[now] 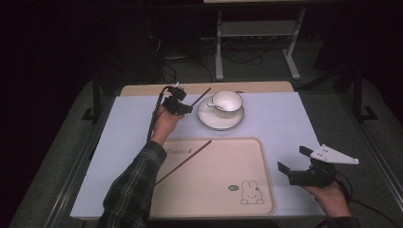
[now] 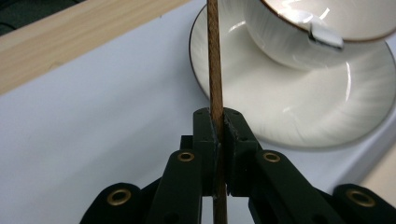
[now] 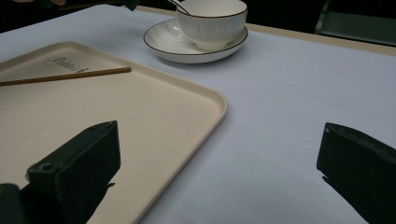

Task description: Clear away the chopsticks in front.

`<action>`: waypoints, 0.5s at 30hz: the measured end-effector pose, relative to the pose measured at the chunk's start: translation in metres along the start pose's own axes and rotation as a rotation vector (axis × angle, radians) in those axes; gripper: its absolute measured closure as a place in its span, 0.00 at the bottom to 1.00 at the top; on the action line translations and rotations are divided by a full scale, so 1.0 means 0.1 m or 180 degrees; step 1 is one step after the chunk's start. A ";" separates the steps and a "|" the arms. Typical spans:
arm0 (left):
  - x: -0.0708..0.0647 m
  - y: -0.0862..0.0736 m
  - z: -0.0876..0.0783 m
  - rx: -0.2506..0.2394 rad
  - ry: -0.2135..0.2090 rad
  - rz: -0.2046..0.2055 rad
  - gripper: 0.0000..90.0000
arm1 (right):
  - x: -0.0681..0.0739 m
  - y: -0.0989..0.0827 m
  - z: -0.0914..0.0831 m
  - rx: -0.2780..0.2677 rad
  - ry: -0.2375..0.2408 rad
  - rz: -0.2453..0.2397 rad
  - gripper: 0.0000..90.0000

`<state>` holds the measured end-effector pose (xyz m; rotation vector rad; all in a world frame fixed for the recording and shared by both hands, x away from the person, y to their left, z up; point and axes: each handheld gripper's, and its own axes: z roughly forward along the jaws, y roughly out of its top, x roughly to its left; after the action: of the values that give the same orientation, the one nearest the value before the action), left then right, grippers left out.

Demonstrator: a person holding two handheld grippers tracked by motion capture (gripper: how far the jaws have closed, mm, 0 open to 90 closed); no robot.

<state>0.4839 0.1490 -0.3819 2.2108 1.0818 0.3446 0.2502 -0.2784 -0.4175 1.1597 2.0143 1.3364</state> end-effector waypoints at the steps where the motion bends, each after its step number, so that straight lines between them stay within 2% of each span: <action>1: 0.01 -0.03 -0.04 0.0009 -0.0006 0.0010 0.93 | 0.00 0.00 0.00 0.0002 -0.0001 -0.0004 0.00; 4: 0.03 -0.18 -0.21 0.0015 -0.0012 0.0003 0.93 | 0.00 0.00 0.00 0.0005 -0.0005 -0.0008 0.00; 7: 0.02 -0.27 -0.30 0.0018 -0.0015 0.0004 0.93 | 0.00 0.00 0.01 0.0009 -0.0007 -0.0010 0.00; 8: 0.00 -0.37 -0.38 0.0020 -0.0027 0.0007 0.93 | 0.01 0.00 0.01 0.0014 -0.0008 -0.0011 0.00; 9: 0.00 -0.37 -0.38 0.0020 -0.0027 0.0007 0.93 | 0.01 0.00 0.01 0.0016 -0.0007 -0.0014 0.00; 10: -0.02 -0.48 -0.45 0.0038 -0.0045 0.0021 0.93 | 0.01 0.00 0.01 0.0020 -0.0008 -0.0013 0.00; 13: -0.07 -0.63 -0.54 0.0052 -0.0076 0.0035 0.93 | 0.02 0.00 0.02 0.0023 -0.0002 -0.0016 0.00; 15: -0.09 -0.66 -0.56 0.0046 -0.0082 0.0035 0.93 | 0.02 0.00 0.02 0.0030 -0.0002 -0.0026 0.00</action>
<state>0.4107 0.1963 -0.3817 2.2285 1.0618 0.3132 0.2506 -0.2757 -0.4181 1.1546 2.0249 1.3237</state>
